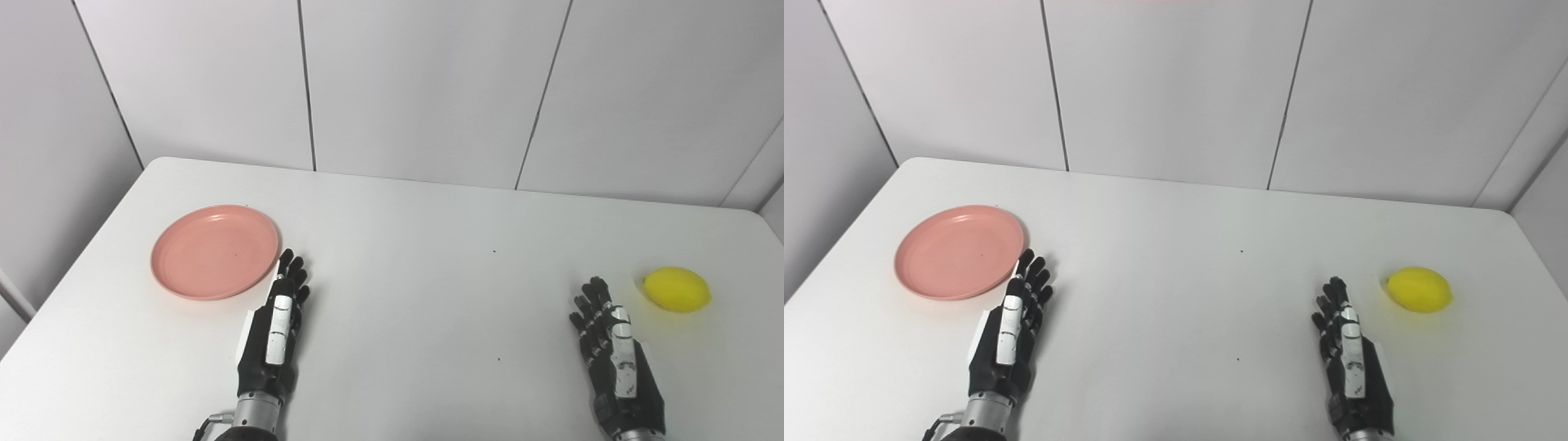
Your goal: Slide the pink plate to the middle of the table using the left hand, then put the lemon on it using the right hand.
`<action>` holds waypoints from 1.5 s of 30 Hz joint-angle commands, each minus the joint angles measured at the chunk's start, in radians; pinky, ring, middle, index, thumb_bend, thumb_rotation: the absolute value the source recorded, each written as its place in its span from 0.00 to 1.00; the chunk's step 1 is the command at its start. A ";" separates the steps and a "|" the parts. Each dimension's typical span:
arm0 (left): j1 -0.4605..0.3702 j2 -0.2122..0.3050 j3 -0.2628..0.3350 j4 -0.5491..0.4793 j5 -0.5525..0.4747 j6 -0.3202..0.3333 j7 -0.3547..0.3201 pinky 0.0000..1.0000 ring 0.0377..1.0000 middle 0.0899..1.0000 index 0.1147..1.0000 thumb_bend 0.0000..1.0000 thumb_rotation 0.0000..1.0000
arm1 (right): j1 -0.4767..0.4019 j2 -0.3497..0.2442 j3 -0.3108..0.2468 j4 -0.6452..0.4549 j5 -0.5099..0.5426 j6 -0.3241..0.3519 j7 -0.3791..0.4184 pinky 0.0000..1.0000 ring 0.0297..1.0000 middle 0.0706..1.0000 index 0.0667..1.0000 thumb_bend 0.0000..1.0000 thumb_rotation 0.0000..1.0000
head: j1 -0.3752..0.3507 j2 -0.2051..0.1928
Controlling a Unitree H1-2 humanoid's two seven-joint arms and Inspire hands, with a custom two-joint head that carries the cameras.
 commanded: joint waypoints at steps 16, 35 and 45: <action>0.008 -0.036 -0.034 0.156 0.025 -0.101 0.019 1.00 1.00 1.00 1.00 0.77 0.89 | 0.004 -0.018 -0.031 0.128 0.035 -0.038 0.050 1.00 1.00 1.00 1.00 0.73 1.00 | 0.071 -0.071; -0.002 -0.029 -0.007 0.121 -0.067 -0.080 -0.006 0.98 0.94 0.91 0.90 0.76 0.88 | -0.011 -0.015 -0.023 0.158 0.035 -0.029 0.063 1.00 1.00 1.00 1.00 0.74 1.00 | 0.086 -0.098; -0.009 -0.022 -0.025 -0.032 -0.081 0.024 -0.006 0.90 0.89 0.88 0.86 0.79 0.93 | -0.003 -0.019 -0.018 0.140 0.045 -0.001 0.064 1.00 1.00 1.00 1.00 0.73 1.00 | 0.084 -0.091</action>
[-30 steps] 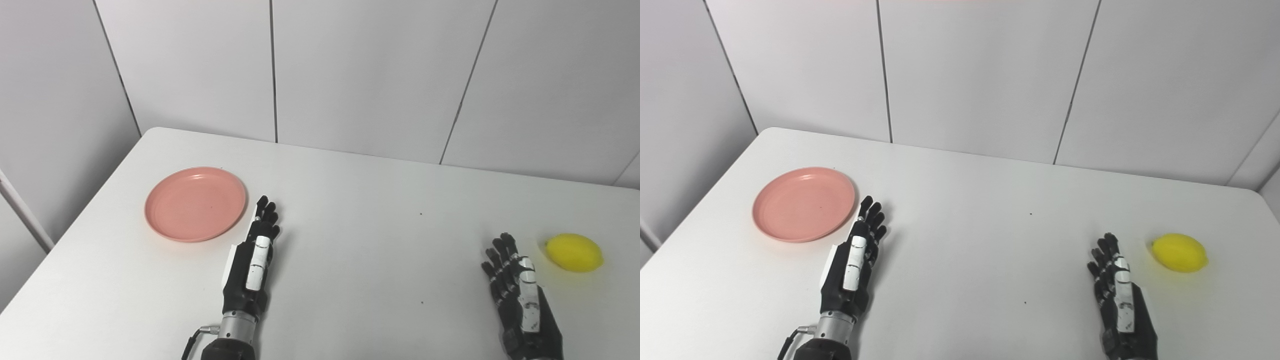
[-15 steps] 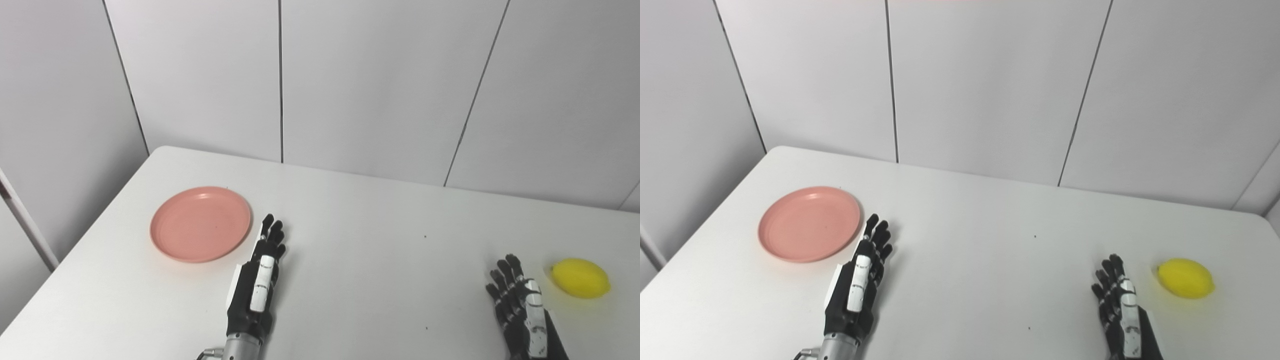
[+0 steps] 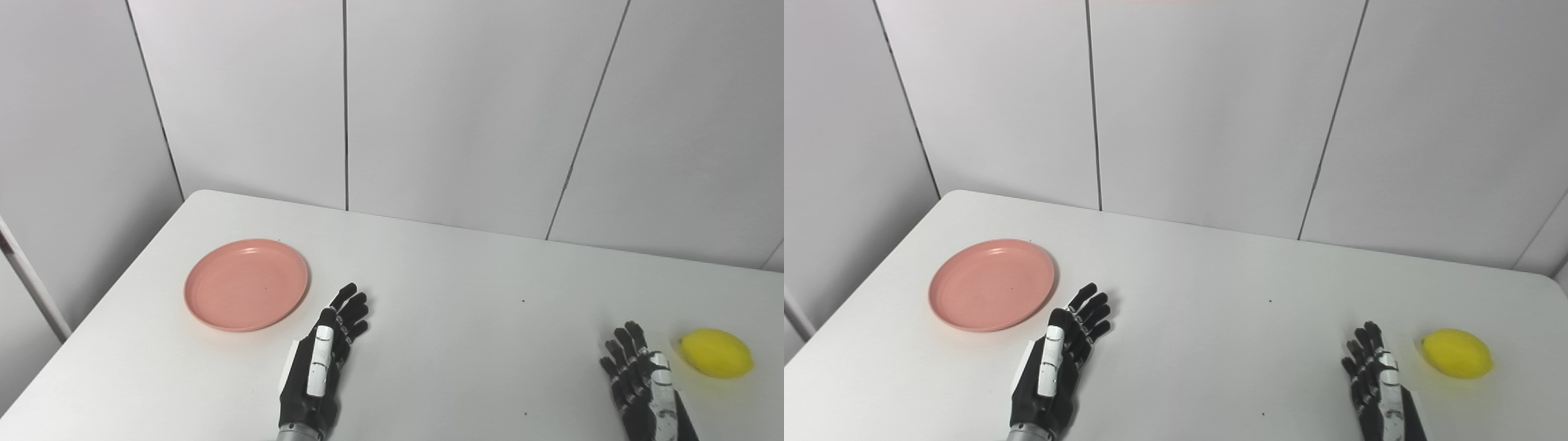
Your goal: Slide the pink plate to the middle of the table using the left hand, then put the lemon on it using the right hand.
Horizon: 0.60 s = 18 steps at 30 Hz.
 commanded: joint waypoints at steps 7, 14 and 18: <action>-0.062 0.028 0.032 -0.090 -0.046 0.095 -0.005 0.92 0.90 0.89 0.88 0.83 0.92 | 0.062 0.015 0.008 0.052 -0.001 0.033 -0.005 1.00 1.00 1.00 0.99 0.71 1.00 | -0.013 0.008; -0.152 0.076 0.069 -0.126 -0.070 0.144 -0.011 0.92 0.88 0.87 0.87 0.84 0.90 | 0.066 0.019 0.014 0.050 -0.007 0.023 -0.004 1.00 1.00 1.00 0.99 0.69 1.00 | -0.019 0.006; -0.194 0.107 0.085 -0.161 -0.074 0.193 -0.002 0.91 0.88 0.87 0.86 0.85 0.90 | 0.067 0.021 0.016 0.045 -0.003 0.026 -0.003 1.00 1.00 1.00 0.99 0.69 1.00 | -0.025 0.006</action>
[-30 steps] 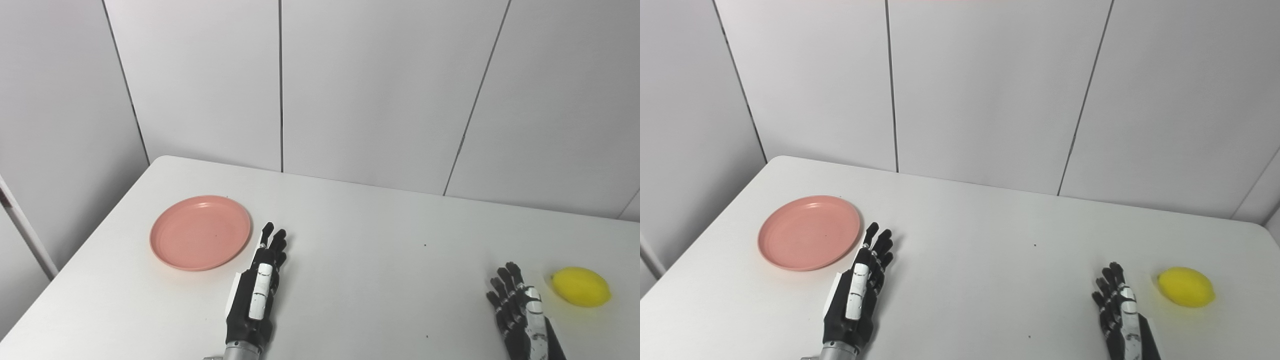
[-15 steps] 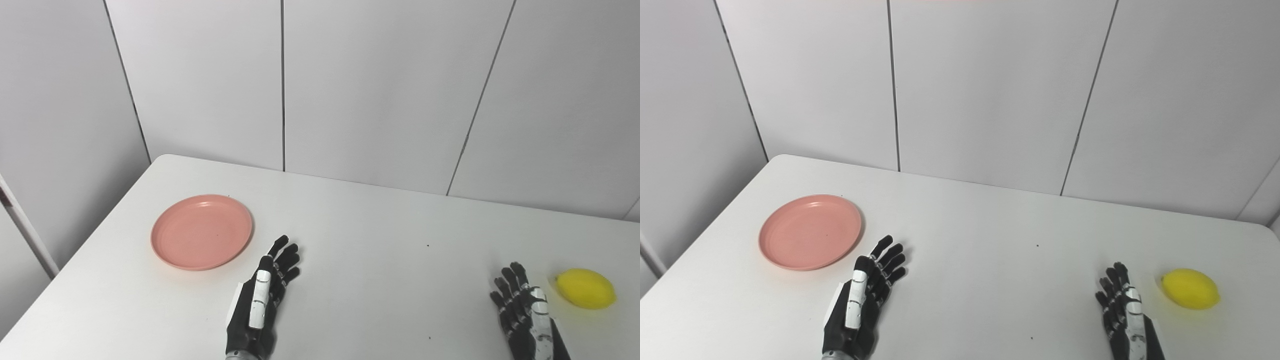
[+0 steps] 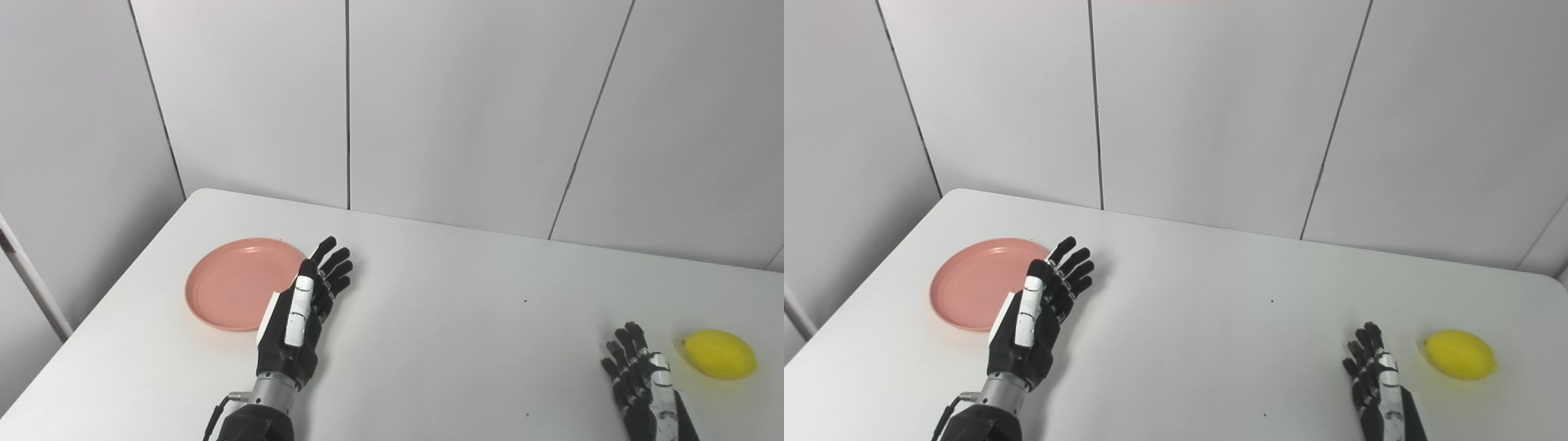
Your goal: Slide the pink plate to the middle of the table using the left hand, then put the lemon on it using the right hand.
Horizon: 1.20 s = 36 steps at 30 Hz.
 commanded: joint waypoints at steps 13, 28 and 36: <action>-0.163 0.116 0.113 -0.070 -0.028 0.068 0.003 0.83 0.82 0.81 0.77 0.86 0.92 | 0.067 0.024 0.011 0.047 0.005 0.028 -0.004 1.00 1.00 0.98 0.97 0.68 1.00 | -0.008 0.001; -0.272 0.322 0.226 0.234 -0.061 -0.073 -0.070 0.85 0.83 0.83 0.78 0.87 0.86 | 0.069 0.036 0.013 0.047 -0.007 0.015 -0.010 1.00 0.99 0.95 0.96 0.71 1.00 | -0.027 0.004; -0.310 0.371 0.270 0.309 -0.070 -0.114 -0.076 0.80 0.83 0.85 0.80 0.85 0.85 | 0.066 0.034 0.011 0.058 -0.003 0.004 0.002 1.00 1.00 0.96 0.96 0.71 1.00 | -0.028 0.004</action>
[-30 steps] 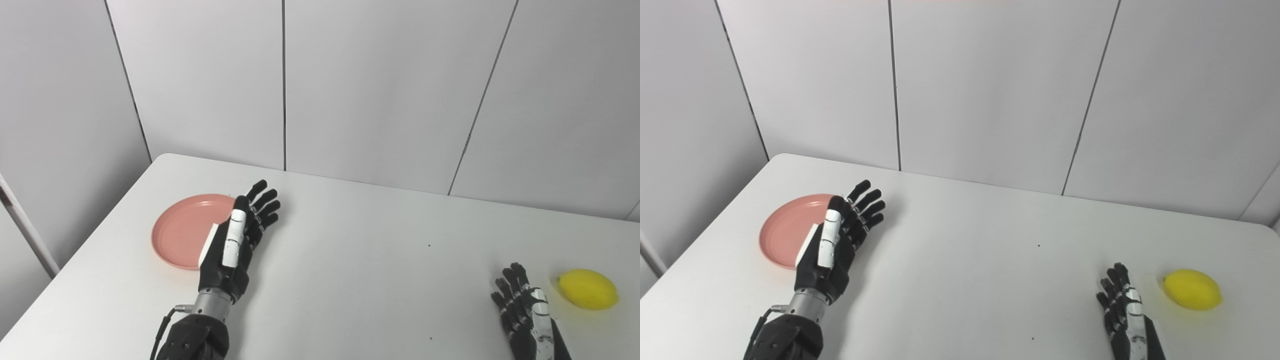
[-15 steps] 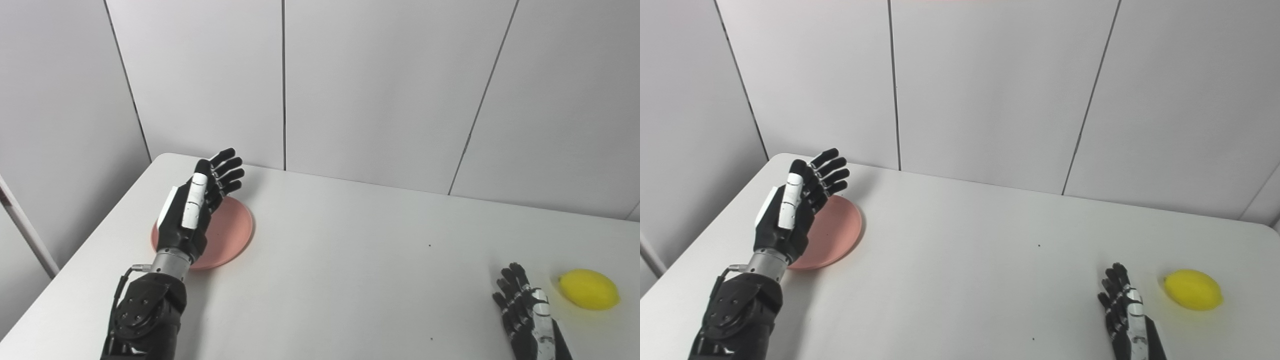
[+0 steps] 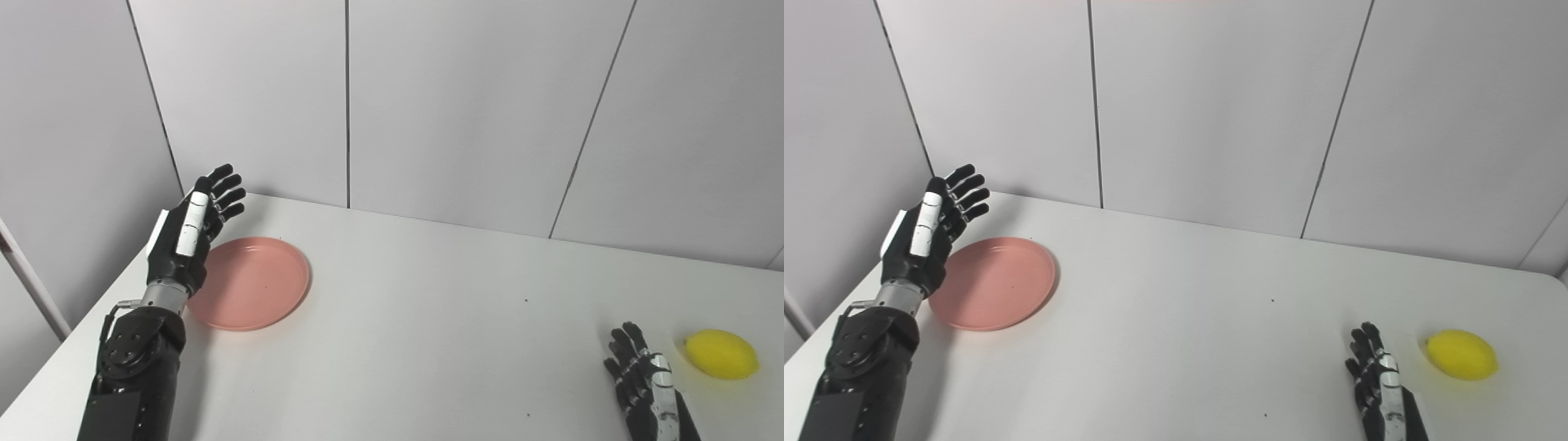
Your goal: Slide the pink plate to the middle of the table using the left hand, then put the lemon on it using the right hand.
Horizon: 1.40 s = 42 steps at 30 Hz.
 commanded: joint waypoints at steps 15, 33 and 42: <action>-0.129 0.082 0.083 0.245 -0.043 -0.116 -0.007 0.79 0.81 0.82 0.83 0.84 0.82 | 0.056 0.032 0.017 0.074 0.013 -0.008 0.017 1.00 1.00 0.97 0.97 0.71 1.00 | -0.003 -0.003; -0.203 0.125 0.083 0.664 -0.017 -0.330 -0.016 0.77 0.80 0.78 0.82 0.93 0.83 | 0.057 0.033 0.016 0.071 0.011 -0.004 0.016 1.00 1.00 0.96 0.97 0.70 1.00 | -0.010 0.005; -0.220 0.123 0.074 0.769 -0.021 -0.382 -0.015 0.82 0.81 0.79 0.85 0.90 0.83 | 0.059 0.035 0.017 0.066 0.012 0.006 0.012 1.00 1.00 0.96 0.97 0.71 1.00 | -0.011 0.006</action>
